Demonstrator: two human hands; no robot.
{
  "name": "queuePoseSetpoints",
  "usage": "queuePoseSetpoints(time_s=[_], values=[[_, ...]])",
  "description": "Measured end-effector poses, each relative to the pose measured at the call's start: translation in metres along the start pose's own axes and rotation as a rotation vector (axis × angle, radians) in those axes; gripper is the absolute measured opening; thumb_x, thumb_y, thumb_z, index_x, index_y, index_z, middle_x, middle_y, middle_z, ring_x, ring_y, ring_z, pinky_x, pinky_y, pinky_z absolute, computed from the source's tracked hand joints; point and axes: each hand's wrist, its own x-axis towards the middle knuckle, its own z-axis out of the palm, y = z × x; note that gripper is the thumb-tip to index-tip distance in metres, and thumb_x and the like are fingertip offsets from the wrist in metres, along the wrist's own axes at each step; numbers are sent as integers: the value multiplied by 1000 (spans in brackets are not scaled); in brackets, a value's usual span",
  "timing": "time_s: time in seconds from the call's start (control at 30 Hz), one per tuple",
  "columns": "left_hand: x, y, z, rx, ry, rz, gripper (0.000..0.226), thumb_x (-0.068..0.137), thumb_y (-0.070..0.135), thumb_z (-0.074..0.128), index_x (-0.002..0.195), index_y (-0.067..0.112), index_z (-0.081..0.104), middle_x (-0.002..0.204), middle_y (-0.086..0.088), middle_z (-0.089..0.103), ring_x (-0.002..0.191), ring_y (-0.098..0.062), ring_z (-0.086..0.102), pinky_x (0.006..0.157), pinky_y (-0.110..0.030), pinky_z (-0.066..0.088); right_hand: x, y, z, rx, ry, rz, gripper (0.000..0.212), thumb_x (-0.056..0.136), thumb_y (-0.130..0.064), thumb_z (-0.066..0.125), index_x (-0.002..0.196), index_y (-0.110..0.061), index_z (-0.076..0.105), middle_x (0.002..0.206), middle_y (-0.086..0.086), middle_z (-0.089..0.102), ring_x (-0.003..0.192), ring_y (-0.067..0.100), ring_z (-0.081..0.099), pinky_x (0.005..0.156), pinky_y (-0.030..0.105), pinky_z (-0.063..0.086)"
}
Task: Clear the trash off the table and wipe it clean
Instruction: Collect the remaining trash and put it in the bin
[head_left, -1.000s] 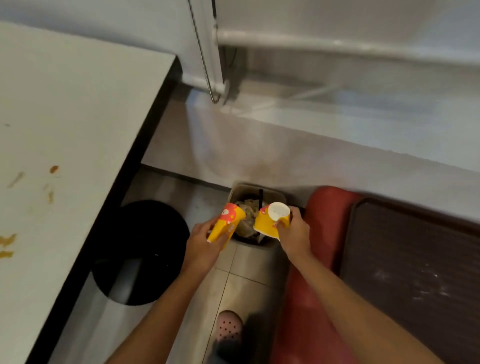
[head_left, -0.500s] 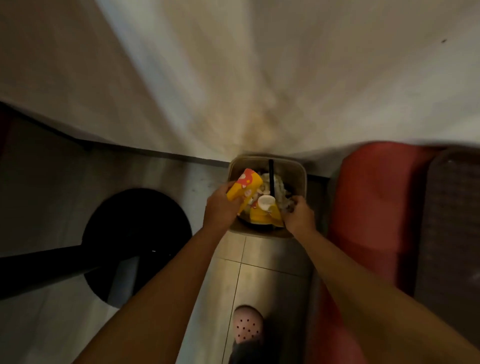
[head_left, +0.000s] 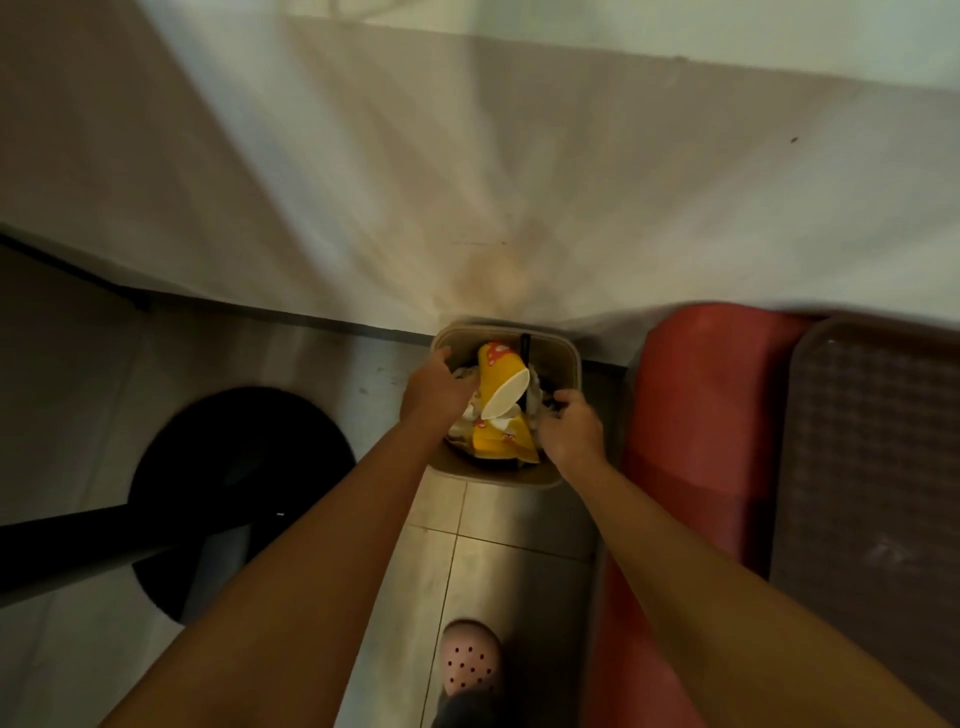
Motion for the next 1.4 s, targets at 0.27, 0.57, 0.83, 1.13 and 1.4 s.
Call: queuePoseSetpoints(time_s=[0.27,0.57,0.83,1.13,1.4], values=[[-81,3,-47,-22,10,15,47,90,16,55,136,15,43,137,-8,49,121,-25,48,97,-34,41,-52,-39,-31,-41,-17,-99,36,92,-13,50,127,-7,47,129,17,49,115,31,50,90,33,41],[-216,39,-104,-99,8,52,39,92,19,55,130,13,50,132,-7,54,119,-22,51,88,-22,39,-171,-87,-81,-25,7,-282,28,90,-10,53,118,-7,53,122,17,54,111,30,53,93,33,40],[-338,65,-172,-347,163,238,36,92,17,54,128,15,52,127,-4,56,109,-10,53,77,-8,34,-292,-119,-126,22,11,-603,28,89,-5,55,117,-3,55,112,15,60,97,21,57,76,17,37],[-463,3,-233,-540,444,323,31,90,19,54,121,21,57,116,4,60,89,-2,53,64,-2,35,-424,-145,-114,52,-84,-895,24,89,-9,57,113,-10,56,99,-1,55,87,10,51,63,0,40],[-573,-118,-264,-574,623,266,28,91,21,54,118,23,59,114,6,59,94,-6,56,72,-12,39,-546,-119,-46,-21,-325,-1013,19,88,-12,60,103,-21,55,96,0,57,80,8,53,67,8,41]])
